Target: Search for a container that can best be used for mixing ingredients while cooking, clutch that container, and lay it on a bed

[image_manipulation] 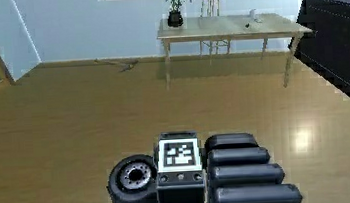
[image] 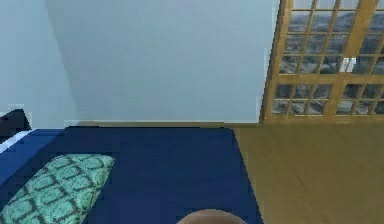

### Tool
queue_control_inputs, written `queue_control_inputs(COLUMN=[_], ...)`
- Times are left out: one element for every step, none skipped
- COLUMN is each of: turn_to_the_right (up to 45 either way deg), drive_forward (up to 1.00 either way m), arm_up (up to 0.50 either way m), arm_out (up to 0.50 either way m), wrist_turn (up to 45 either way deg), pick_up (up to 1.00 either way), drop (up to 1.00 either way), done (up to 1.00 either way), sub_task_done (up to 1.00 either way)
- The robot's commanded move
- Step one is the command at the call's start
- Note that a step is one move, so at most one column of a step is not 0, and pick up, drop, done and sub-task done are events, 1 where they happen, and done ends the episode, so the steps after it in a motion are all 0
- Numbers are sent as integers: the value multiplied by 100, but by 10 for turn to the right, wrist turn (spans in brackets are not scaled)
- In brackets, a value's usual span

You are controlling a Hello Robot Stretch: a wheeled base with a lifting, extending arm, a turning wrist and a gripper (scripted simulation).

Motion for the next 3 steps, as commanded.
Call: queue_control_inputs(turn_to_the_right=[450,450,450], drive_forward=[0,0,0], arm_up=[0,0,0], arm_out=[0,0,0], wrist_turn=[0,0,0], pick_up=[0,0,0], drop=[0,0,0], done=[0,0,0], sub_task_done=[0,0,0])
